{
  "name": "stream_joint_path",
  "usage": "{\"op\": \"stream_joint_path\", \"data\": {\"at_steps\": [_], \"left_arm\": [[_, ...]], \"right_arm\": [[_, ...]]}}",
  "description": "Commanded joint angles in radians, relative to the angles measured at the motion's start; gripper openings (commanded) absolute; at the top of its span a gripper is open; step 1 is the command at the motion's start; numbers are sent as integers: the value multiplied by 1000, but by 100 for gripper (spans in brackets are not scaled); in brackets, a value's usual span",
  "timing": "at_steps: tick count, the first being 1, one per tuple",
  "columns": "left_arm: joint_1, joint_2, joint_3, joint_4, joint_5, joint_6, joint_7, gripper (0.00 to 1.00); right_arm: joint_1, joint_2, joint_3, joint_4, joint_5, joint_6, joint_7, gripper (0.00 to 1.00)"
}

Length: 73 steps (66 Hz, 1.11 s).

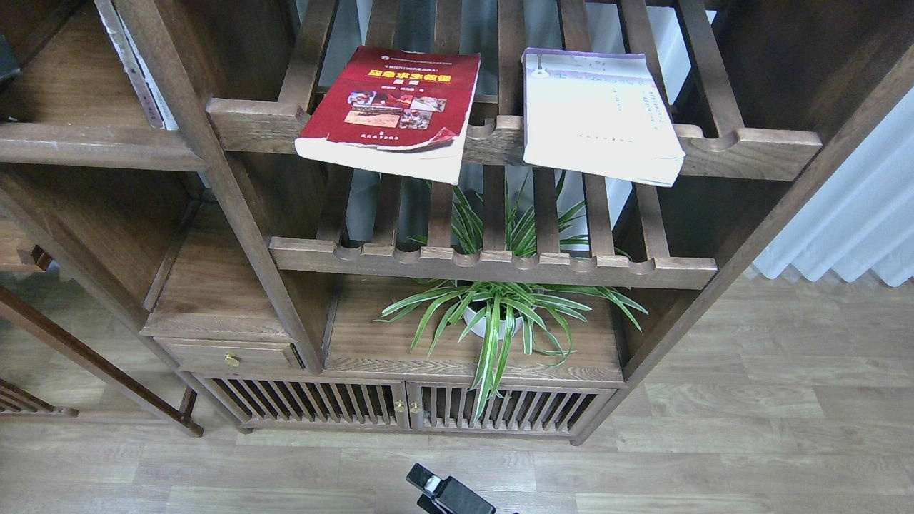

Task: Organize books on shelf
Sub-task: 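Place the black-bordered book on the side shelf with the left gripper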

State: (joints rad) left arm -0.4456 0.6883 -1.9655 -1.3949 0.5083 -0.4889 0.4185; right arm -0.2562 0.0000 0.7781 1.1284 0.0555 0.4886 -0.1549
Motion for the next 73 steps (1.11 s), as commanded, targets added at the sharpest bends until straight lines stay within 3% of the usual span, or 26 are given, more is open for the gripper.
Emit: {"op": "stream_joint_path", "data": {"at_steps": [1, 21, 43, 73], "left_arm": [[-76, -66, 11, 23, 76, 0, -3, 5], [-268, -107, 158, 126, 116, 0, -7, 5], [-510, -95, 353, 321, 134, 0, -15, 5], [-610, -128, 451, 488, 118, 0, -92, 6]], "right_arm": [[0, 0, 1, -1, 1, 0, 0, 99], [0, 0, 1, 1, 3, 0, 2, 99], [0, 0, 1, 2, 4, 0, 5, 99], [0, 0, 3, 5, 4, 0, 6, 99]]}}
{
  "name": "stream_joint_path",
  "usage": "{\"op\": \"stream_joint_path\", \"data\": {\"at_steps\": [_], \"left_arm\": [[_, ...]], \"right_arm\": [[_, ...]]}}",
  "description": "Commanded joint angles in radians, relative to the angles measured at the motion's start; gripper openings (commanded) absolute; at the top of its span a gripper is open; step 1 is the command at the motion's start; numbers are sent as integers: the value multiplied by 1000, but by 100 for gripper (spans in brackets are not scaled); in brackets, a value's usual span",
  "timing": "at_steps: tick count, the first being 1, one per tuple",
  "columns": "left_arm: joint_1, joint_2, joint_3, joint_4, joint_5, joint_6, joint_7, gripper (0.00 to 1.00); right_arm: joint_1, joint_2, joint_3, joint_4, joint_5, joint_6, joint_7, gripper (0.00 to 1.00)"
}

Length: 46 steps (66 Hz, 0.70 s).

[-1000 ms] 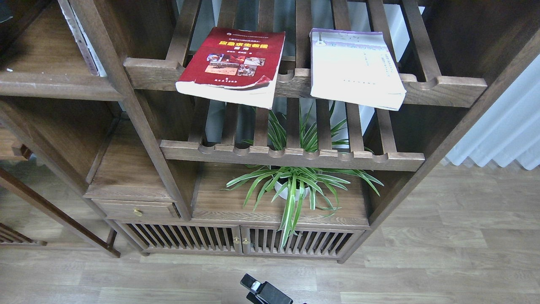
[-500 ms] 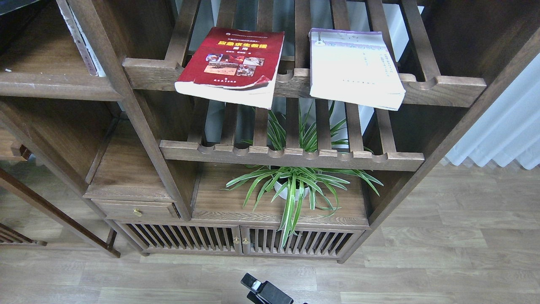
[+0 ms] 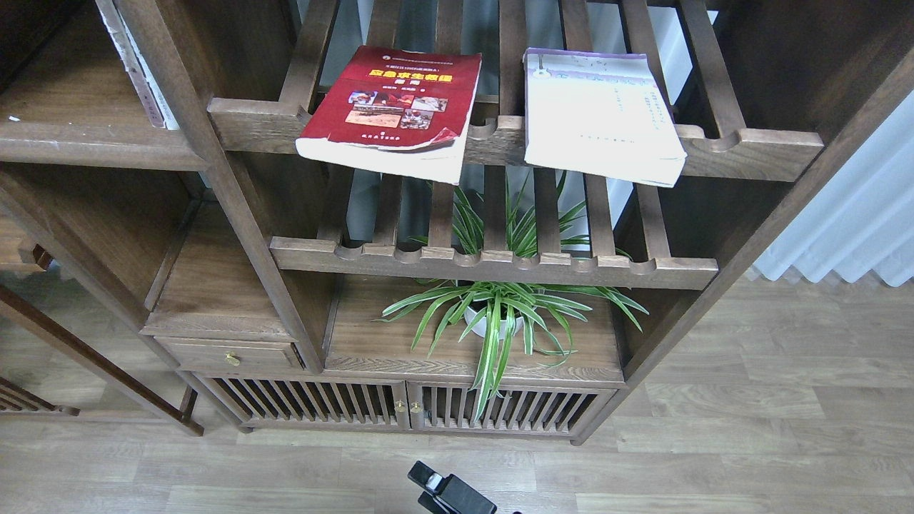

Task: Organize books on shelf
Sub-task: 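Place the black-bordered book on the side shelf with the left gripper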

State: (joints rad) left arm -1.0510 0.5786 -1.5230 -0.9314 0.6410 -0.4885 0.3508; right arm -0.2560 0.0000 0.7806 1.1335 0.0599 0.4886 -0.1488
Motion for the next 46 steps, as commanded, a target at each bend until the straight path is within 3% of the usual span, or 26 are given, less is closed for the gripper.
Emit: {"op": "stream_joint_path", "data": {"at_steps": [1, 23, 31, 35, 43, 45, 46], "left_arm": [[-4, -29, 7, 29, -21, 0, -30, 7], [22, -106, 18, 92, -221, 0, -67, 8], [55, -105, 18, 91, -228, 0, -130, 8], [69, -102, 20, 88, -228, 0, -141, 8], [86, -98, 21, 74, -228, 0, -141, 16], [86, -100, 21, 72, -228, 0, -139, 20], [85, -102, 23, 71, -228, 0, -138, 27]], "right_arm": [[0, 0, 0, 2, 0, 0, 0, 99], [0, 0, 2, 3, 0, 0, 2, 99], [0, 0, 3, 3, 0, 0, 2, 99], [0, 0, 3, 3, 0, 0, 2, 99], [1, 0, 2, 3, 0, 0, 2, 99], [1, 0, 2, 3, 0, 0, 2, 99], [1, 0, 2, 3, 0, 0, 2, 99]]}}
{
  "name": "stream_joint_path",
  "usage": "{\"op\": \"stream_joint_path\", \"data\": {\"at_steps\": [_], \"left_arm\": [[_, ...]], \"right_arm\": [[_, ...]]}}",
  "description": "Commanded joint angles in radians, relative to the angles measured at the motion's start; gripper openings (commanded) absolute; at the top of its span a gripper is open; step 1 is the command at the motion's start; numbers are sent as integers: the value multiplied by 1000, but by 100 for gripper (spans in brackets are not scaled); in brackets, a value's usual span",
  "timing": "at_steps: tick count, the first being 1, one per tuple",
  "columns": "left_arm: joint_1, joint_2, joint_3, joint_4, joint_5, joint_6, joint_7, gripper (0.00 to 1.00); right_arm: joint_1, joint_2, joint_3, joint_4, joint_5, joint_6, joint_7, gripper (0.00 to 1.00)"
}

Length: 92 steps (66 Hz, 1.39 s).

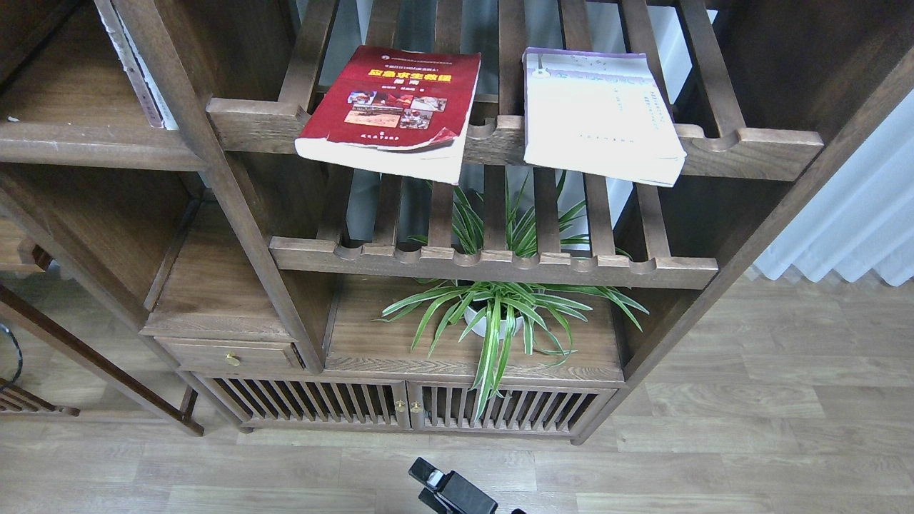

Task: Organize books on shelf
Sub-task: 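Place the black-bordered book on the side shelf with the left gripper, then raise the right gripper and grasp the white book's lower edge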

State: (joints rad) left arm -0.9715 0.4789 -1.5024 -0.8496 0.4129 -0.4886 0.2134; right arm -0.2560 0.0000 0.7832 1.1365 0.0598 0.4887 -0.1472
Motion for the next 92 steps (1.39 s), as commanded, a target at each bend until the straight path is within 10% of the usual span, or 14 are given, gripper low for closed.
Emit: {"op": "stream_joint_path", "data": {"at_steps": [1, 6, 7, 9, 48, 92], "left_arm": [[4, -2, 2, -11, 0, 0, 0, 29], [-6, -3, 4, -17, 0, 0, 0, 46], [-9, -5, 5, -19, 0, 0, 1, 70], [-15, -5, 7, -22, 0, 0, 1, 77], [43, 46, -42, -108, -88, 0, -5, 85], [663, 130, -214, -513, -329, 0, 0, 100]], "right_arm": [[1, 0, -1, 0, 0, 0, 0, 99], [1, 0, -1, 0, 0, 0, 0, 99], [0, 0, -1, 0, 0, 0, 0, 99], [0, 0, -1, 0, 0, 0, 0, 99], [1, 0, 2, 2, 6, 0, 5, 99], [34, 0, 117, 117, 103, 0, 80, 99]]}}
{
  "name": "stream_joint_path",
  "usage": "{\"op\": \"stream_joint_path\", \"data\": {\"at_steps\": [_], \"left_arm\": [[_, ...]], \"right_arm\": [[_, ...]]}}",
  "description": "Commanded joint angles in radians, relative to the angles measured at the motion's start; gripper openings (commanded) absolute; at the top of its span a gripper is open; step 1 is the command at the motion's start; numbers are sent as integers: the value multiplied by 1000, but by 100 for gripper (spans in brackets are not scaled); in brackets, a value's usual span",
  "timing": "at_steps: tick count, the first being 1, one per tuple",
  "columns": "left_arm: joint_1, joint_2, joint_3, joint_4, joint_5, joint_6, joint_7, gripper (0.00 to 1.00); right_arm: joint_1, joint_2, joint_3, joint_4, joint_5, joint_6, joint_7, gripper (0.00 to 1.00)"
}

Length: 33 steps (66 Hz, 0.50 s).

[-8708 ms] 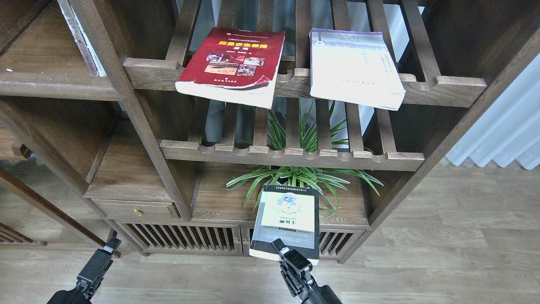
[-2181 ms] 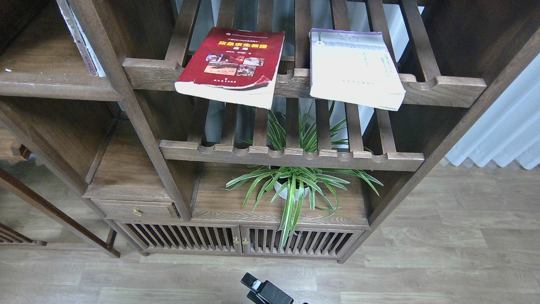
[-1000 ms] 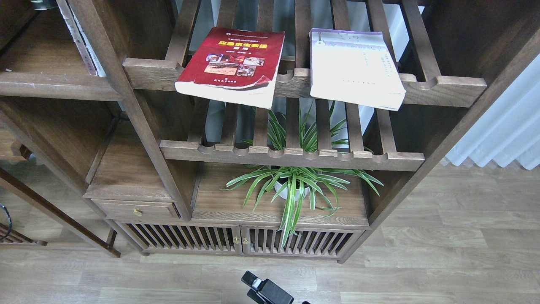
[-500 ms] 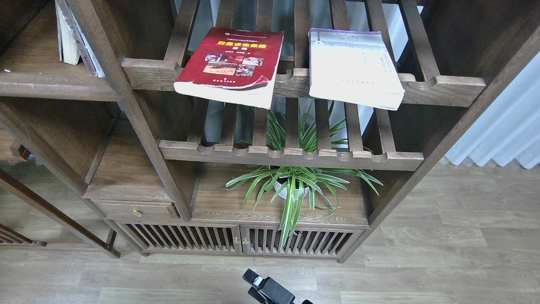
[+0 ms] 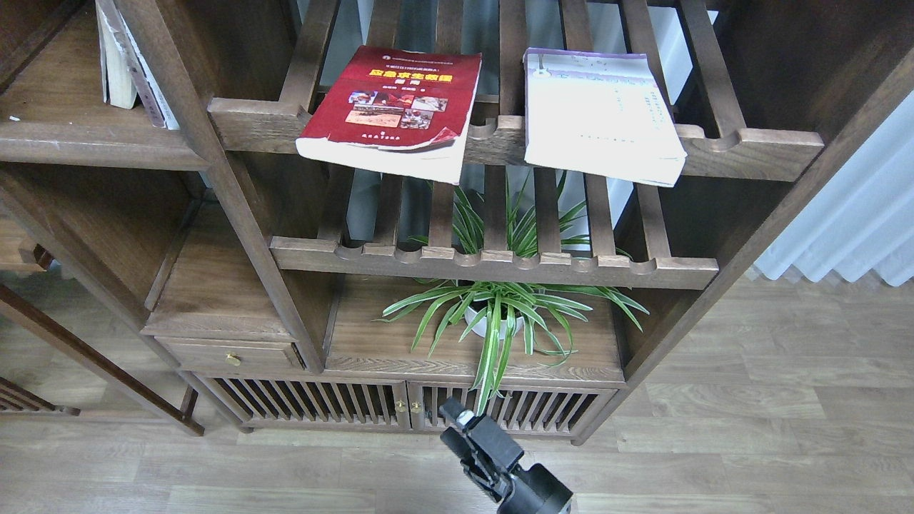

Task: Organize books on shelf
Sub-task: 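Raise the right gripper and grasp the white book's lower edge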

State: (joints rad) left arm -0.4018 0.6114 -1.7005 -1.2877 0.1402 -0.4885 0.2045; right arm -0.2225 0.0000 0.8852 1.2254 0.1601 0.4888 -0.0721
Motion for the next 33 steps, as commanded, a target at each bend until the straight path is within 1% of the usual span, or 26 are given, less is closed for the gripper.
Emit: {"op": "stream_joint_path", "data": {"at_steps": [1, 7, 8, 13, 33], "left_arm": [[107, -2, -17, -90, -65, 0, 10, 100], [169, -2, -27, -140, -90, 0, 12, 100], [208, -4, -36, -154, -103, 0, 12, 100], [254, -5, -44, -160, -117, 0, 12, 100], [400, -21, -42, -157, -136, 0, 12, 100]], "right_arm": [[0, 0, 17, 32, 3, 0, 5, 99], [0, 0, 24, 48, 3, 0, 11, 99], [0, 0, 32, 60, 4, 0, 17, 99], [0, 0, 46, 72, 3, 0, 26, 99], [2, 0, 115, 150, 4, 0, 25, 99]]}}
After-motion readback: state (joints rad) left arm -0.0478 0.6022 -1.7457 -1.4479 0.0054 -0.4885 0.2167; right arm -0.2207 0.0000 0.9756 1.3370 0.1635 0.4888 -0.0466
